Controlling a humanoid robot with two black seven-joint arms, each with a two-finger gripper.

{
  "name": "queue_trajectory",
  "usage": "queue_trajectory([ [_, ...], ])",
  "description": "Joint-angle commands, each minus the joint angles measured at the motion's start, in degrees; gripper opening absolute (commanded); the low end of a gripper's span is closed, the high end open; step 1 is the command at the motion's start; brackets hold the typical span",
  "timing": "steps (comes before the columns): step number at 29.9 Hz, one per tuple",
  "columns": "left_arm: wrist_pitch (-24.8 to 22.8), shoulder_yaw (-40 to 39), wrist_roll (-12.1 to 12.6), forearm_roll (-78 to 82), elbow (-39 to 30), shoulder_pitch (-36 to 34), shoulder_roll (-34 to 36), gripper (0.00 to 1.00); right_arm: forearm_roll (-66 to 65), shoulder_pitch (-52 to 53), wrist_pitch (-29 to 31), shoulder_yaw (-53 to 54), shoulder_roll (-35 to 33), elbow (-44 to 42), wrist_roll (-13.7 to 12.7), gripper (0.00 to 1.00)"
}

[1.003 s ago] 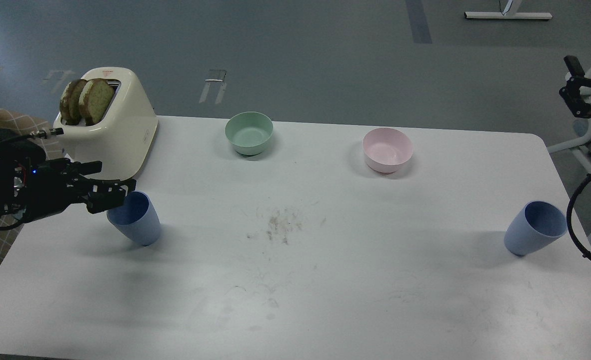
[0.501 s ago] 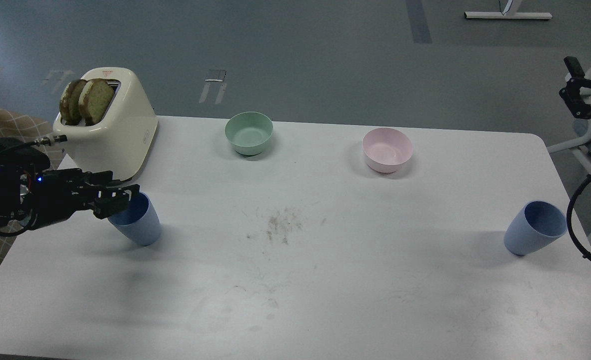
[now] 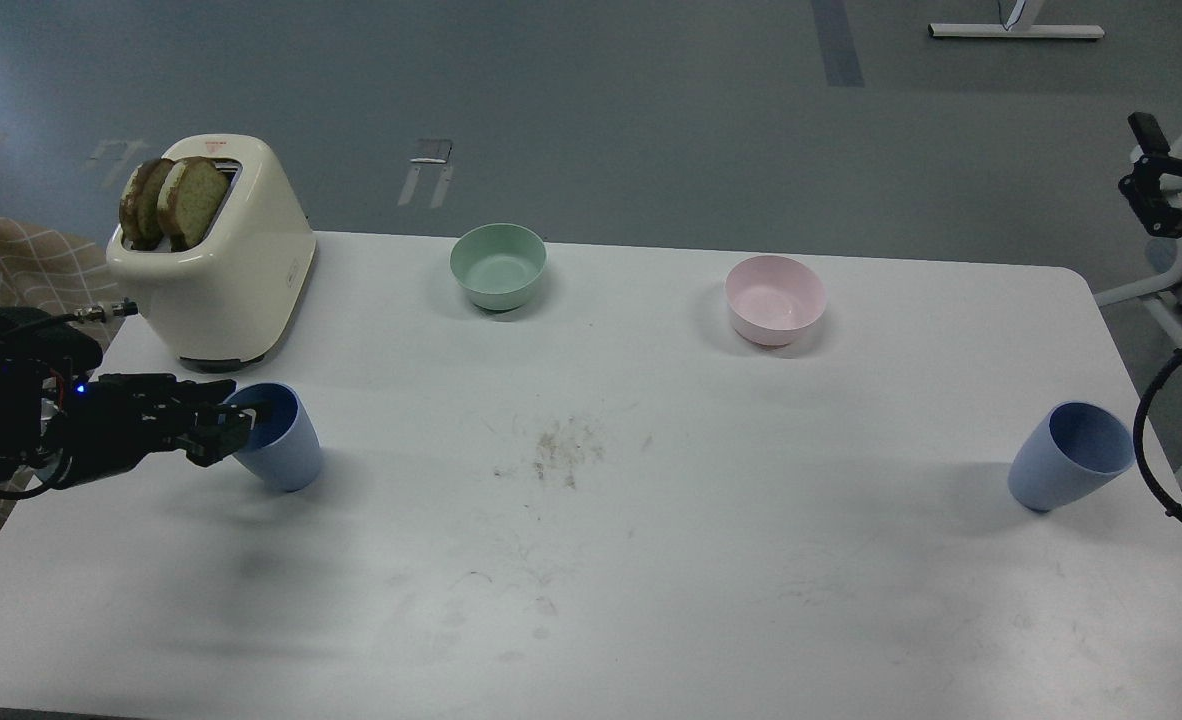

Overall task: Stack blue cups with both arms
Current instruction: 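Lower the left gripper beside the blue cup and grasp it, then lift the blue cup with the left gripper and carry it to table center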

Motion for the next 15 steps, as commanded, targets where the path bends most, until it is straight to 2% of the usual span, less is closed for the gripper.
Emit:
queue_trajectory([
  [1,0.0,0.0,-0.1,0.1,-0.1,-0.1,0.1,0.0,0.0,0.0,0.0,0.0,0.0,0.0,0.0,1.0],
  [10,-0.1,-0.3,-0.5,0.3,-1.0,-1.2,0.4,0.0,0.0,-0.2,0.0,0.1,-0.2,-0.1,0.0,1.0],
  [15,-2.6,-0.1,-0.7,0.2,-4.4,-9.8,0.9,0.0,0.0,-1.5,0.0,1.5,-0.5,0.0,0.0,1.0],
])
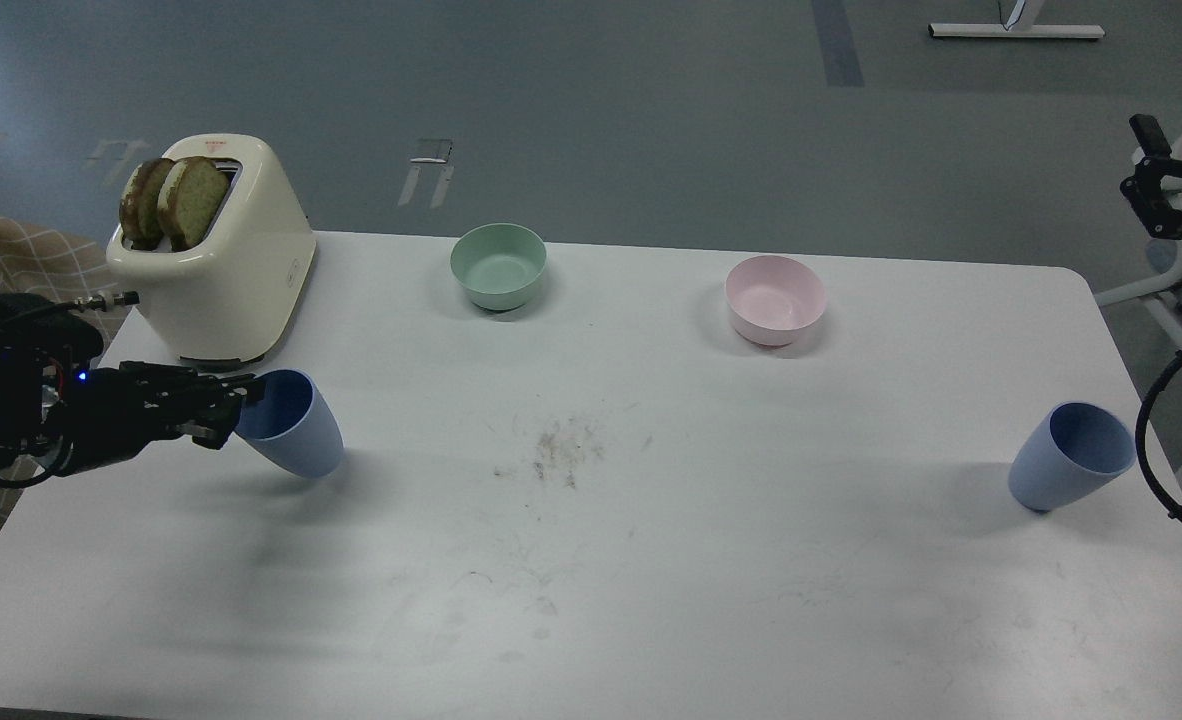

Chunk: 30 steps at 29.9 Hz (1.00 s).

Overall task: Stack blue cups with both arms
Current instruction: 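Lift the blue cup with the left gripper and carry it to table center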

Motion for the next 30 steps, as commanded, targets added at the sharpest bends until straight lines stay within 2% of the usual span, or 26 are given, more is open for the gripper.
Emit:
queue_trajectory([
  [1,-3.2,0.1,0.0,-0.1,-2.8,-6.7,0.0,0.0,0.1,-1.0,0.0,1.6,-0.2,0.0,0.0,1.0],
  [3,-9.2,0.3,0.1,0.0,-6.0,-12.5,-1.1,0.0,0.1,-2.2,0.0,2.9,-0.7,0.0,0.0,1.0],
  [7,-9.6,5.6,0.6,0.3,-8.0,-19.0,-7.7,0.0,0.1,-3.6,0.0,3.5,-1.6,0.0,0.0,1.0],
  [9,-9.6,10.6,0.9,0.9,-7.6,-23.8,-11.2,0.0,0.1,-4.1,0.0,3.8,-2.2,0.1,0.0,1.0],
  [13,-9.6,21.7,3.6,1.9,-3.3,-33.1,-19.1,0.0,0.1,-5.0,0.0,4.9,-2.5,0.1,0.0,1.0],
  [15,-9.6,23.2,4.0,1.8,-0.8,-34.6,-21.8,0.0,0.1,-5.3,0.0,5.1,-2.5,0.1,0.0,1.0],
  [17,-9.6,23.8,4.0,1.9,6.1,-36.2,-25.9,0.0,0.1,-5.7,0.0,5.3,-2.5,0.2,0.0,1.0],
  [19,-9.6,24.5,3.9,1.9,9.6,-37.1,-28.8,0.0,0.1,-5.8,0.0,5.3,-2.6,0.2,0.0,1.0],
  [25,-9.6,31.0,4.3,3.1,11.1,-37.7,-32.5,0.0,0.1,-6.1,0.0,5.4,-2.7,0.1,0.0,1.0],
  [30,-9.6,31.9,5.1,4.6,15.1,-37.2,-35.9,0.0,0.1,-6.1,0.0,5.4,-2.6,0.1,0.0,1.0],
])
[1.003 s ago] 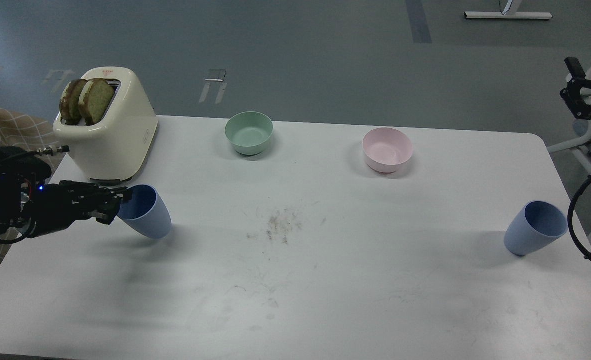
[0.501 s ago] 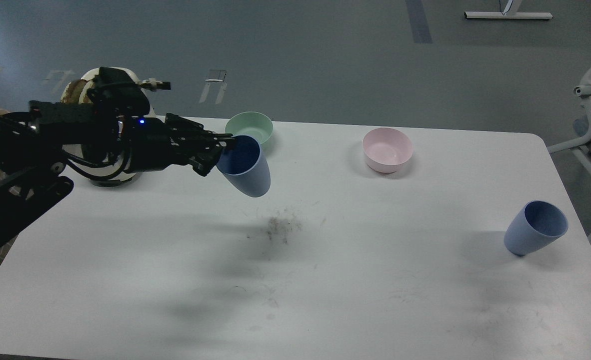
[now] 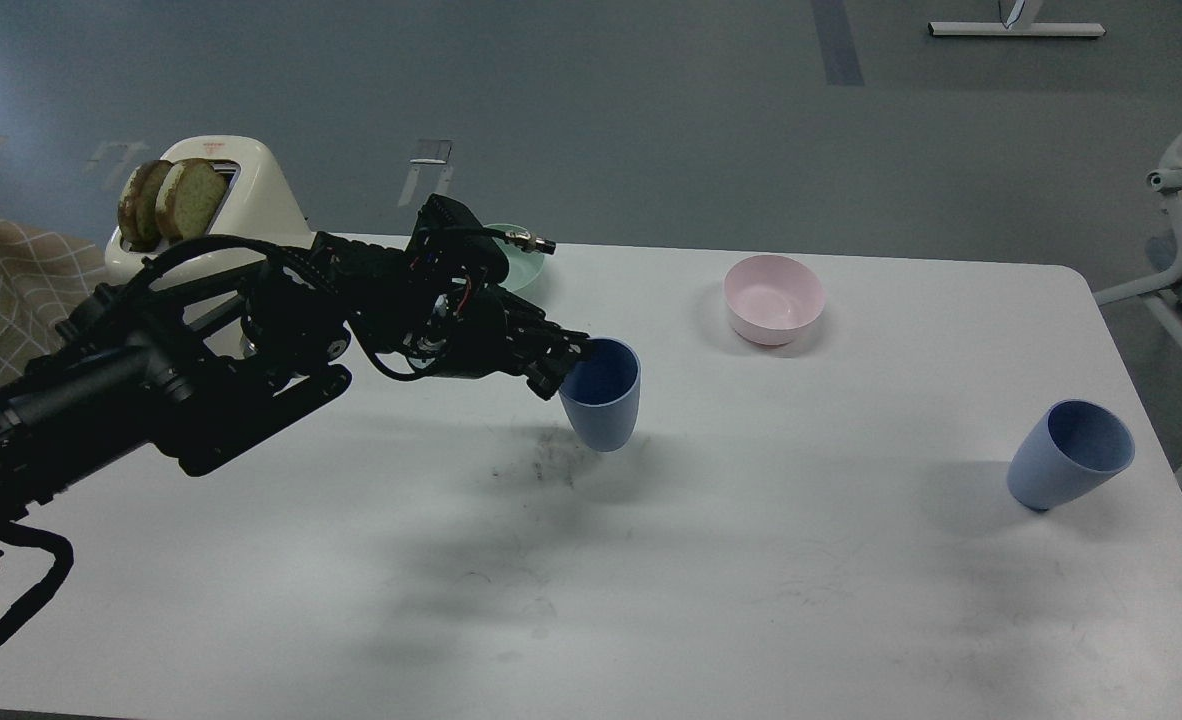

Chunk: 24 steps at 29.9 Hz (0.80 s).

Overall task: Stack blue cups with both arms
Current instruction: 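Lift the blue cup with the left gripper and carry it to table center, then set the blue cup upright, open the left gripper and withdraw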

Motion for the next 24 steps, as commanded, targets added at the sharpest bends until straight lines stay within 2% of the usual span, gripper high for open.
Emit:
queue_trajectory([
  [1,0.0,0.4,0.5,0.8,5.1,0.3,-3.6,0.0,0.0,0.0,0.0,0.0,0.2,0.0,0.0,1.0],
  [4,0.0,0.4,0.5,0.7,7.6,0.0,-4.7,0.0,0.0,0.1,0.0,0.0,0.1,0.0,0.0,1.0],
  [13,0.0,0.4,0.9,0.6,7.8,0.0,-4.8,0.0,0.0,0.0,0.0,0.0,0.0,0.0,0.0,1.0],
  [14,0.0,0.4,1.0,0.3,7.8,-0.1,-4.8,0.07,0.0,0.0,0.0,0.0,0.1,0.1,0.0,1.0],
  [15,0.0,0.2,0.9,0.1,7.7,-0.1,-4.8,0.37,0.0,0.0,0.0,0.0,0.1,0.0,0.0,1.0],
  [16,0.0,0.2,0.8,0.1,7.6,-0.1,-4.8,0.53,0.0,0.0,0.0,0.0,0.1,0.0,0.0,1.0],
  [17,0.1,0.2,0.6,0.1,7.6,-0.1,-4.8,0.64,0.0,0.0,0.0,0.0,0.1,0.0,0.0,1.0],
  [18,1.2,0.2,0.4,0.0,7.3,-0.1,-4.8,0.72,0.0,0.0,0.0,0.0,0.1,0.0,0.0,1.0],
  [19,1.6,0.2,0.3,0.0,7.2,-0.1,-4.7,0.73,0.0,0.0,0.0,0.0,0.1,0.0,0.0,1.0],
  [21,2.1,-0.3,0.1,-1.4,7.0,-0.2,-4.2,0.83,0.0,-0.3,0.0,0.0,0.0,0.2,0.0,1.0],
  [24,2.3,-1.1,-0.2,-6.4,7.0,-0.8,-3.2,0.9,0.0,-1.1,0.0,0.0,-1.2,0.4,0.0,1.0],
])
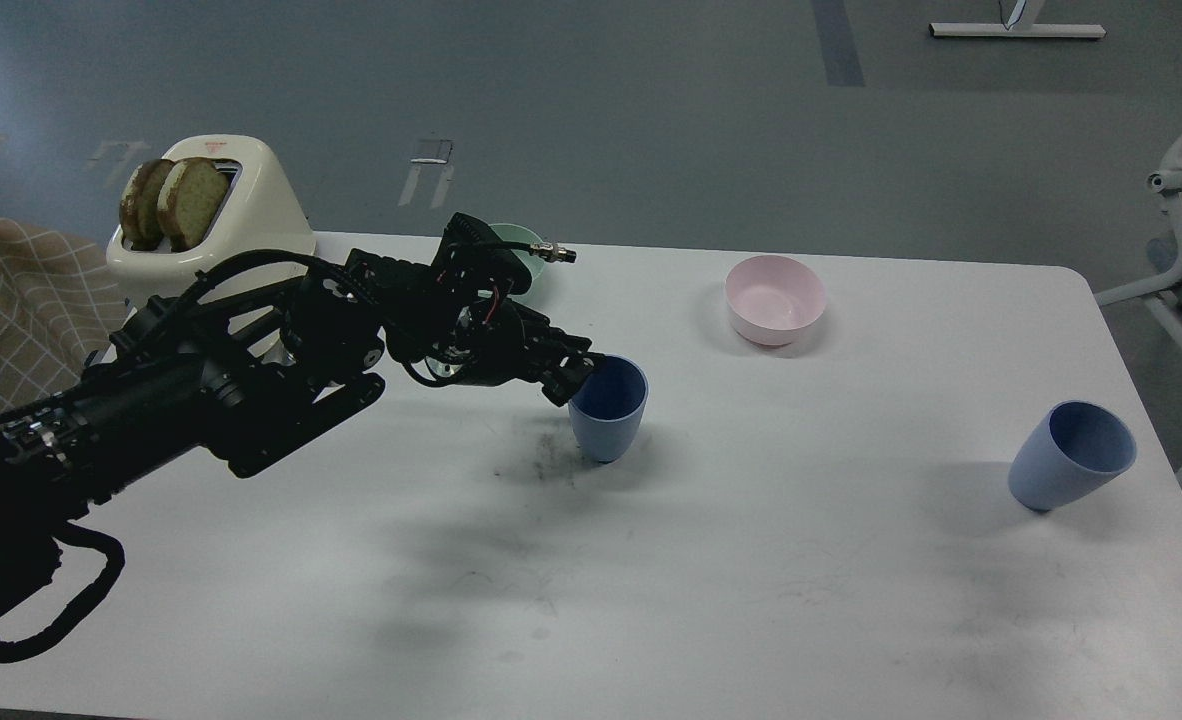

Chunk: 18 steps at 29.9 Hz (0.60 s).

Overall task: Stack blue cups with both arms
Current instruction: 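Set the blue cup upright, open the left gripper and withdraw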

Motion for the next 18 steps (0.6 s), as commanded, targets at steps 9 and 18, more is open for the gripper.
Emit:
queue_trajectory([
  [9,0.2,-12.4,-3.6,-42.1,0.7,-0.9,6.5,0.97,-0.4,-2.8,0.0,-0.3,-10.5,0.3,0.1,1.0],
  [18,-0.5,-35.7,-5.6,-75.6,1.8,8.5,8.9,0.97,-2.1,-9.5,0.0,-1.1,-18.8,9.8,0.2,1.0],
])
